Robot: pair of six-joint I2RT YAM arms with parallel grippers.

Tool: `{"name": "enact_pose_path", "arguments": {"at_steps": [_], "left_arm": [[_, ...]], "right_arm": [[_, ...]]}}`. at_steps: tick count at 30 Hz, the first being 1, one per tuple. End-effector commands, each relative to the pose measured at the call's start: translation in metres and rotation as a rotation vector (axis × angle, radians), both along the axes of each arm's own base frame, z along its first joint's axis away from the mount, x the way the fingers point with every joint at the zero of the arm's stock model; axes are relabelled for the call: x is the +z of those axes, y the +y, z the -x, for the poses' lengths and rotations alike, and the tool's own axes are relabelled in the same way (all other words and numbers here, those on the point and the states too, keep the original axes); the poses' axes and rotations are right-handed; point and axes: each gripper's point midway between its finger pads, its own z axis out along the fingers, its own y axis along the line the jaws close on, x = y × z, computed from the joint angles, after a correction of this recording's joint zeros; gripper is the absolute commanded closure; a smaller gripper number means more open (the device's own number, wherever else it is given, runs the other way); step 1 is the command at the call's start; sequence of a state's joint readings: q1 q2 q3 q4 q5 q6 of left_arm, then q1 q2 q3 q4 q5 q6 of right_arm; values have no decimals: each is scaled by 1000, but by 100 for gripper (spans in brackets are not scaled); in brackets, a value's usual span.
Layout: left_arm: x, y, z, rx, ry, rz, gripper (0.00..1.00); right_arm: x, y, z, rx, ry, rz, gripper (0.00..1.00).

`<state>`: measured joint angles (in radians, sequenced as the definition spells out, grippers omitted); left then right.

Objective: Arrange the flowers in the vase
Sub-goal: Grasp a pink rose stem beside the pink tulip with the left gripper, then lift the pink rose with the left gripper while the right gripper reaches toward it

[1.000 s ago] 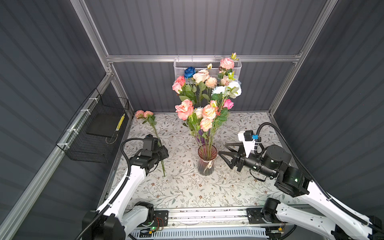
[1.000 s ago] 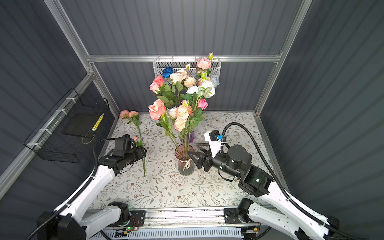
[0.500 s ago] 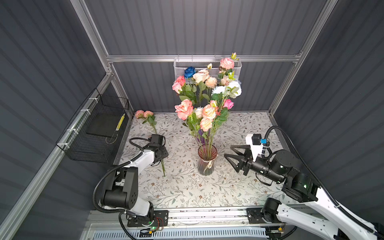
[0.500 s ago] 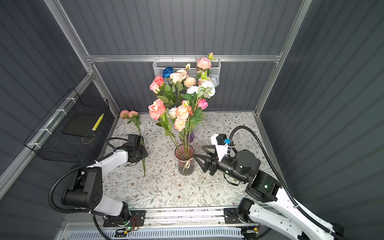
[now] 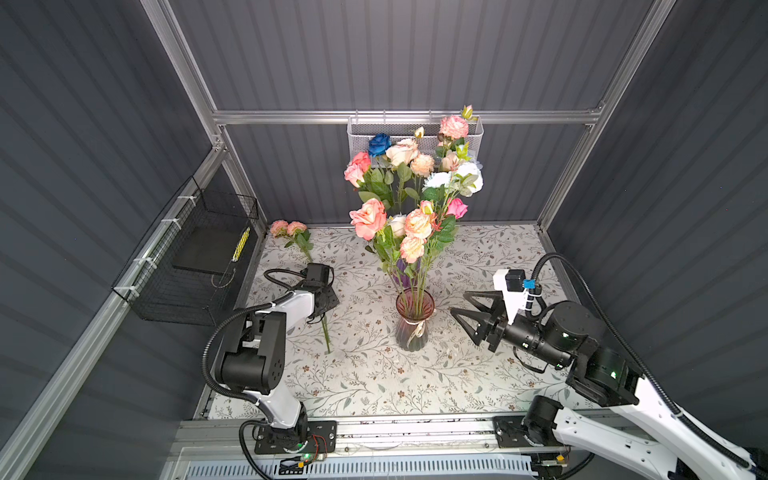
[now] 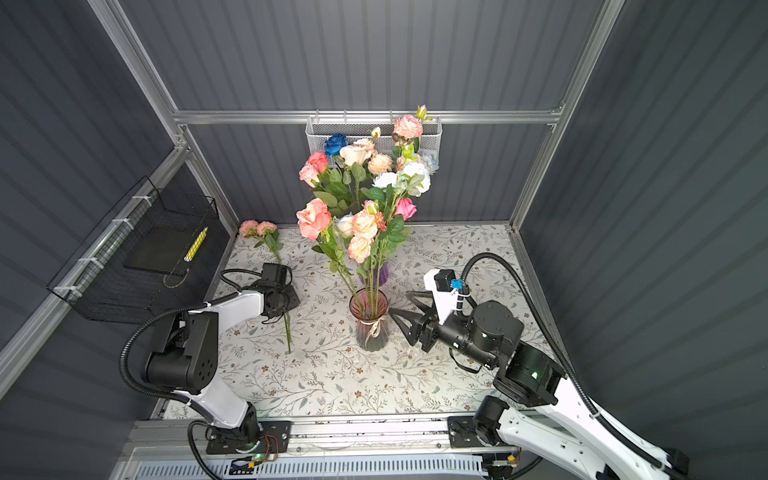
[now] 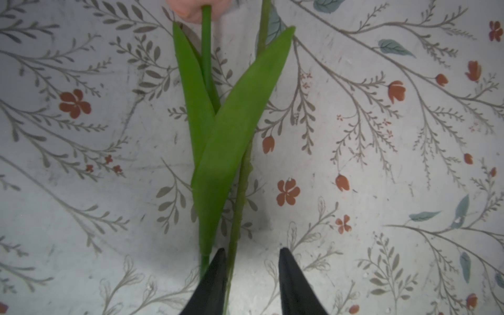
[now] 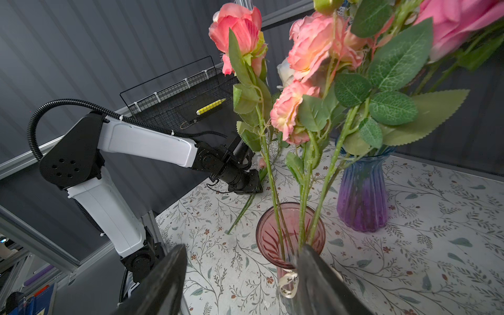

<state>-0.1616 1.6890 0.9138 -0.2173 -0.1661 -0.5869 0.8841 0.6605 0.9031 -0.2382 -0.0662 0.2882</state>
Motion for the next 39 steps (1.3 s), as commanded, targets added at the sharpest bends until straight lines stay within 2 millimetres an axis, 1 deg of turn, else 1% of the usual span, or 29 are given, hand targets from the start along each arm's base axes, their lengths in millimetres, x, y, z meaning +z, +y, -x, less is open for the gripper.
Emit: {"name": "enact_pose_path", "arguments": {"at_steps": [1,3,8,11,14,17,20,24,29,31,34,35,39], "left_arm": [[-1,7,-8,14,1,-24,69],[-5,7,-10,11,11,-25,72],[-17,5,-9,3,52,-16,81],[-19,0,-9,-14,52,6,89],[-20,-8,-8,-44,55,47,100],[-15,-16,-5,-69,45,76,100],[6,-24,-4,-90,-14,104,100],[50,-34,-4,-119,-116,111,100],[108,-40,6,-137,-255,124,100],[131,-45,12,-160,-303,119,100],[158,-51,24,-183,-357,116,100],[163,-51,28,-184,-367,119,100],[200,-49,50,-192,-453,144,100]], "right_arm": [[-2,-4,-1,-15,-12,13,33],[-2,-4,-1,-20,-12,14,33],[0,-7,0,-22,-16,8,33],[2,-10,0,-35,-21,4,34],[4,-13,1,-41,-26,-3,34],[5,-13,0,-46,-30,-8,34],[5,-13,0,-46,-27,-5,34],[5,-11,-1,-42,-21,-10,34],[7,-12,0,-44,-20,-21,34],[8,-12,-1,-47,-18,-26,34],[10,-12,-1,-48,-18,-35,35],[11,-11,-1,-47,-17,-38,34],[15,-11,-1,-43,-17,-53,35]]}}
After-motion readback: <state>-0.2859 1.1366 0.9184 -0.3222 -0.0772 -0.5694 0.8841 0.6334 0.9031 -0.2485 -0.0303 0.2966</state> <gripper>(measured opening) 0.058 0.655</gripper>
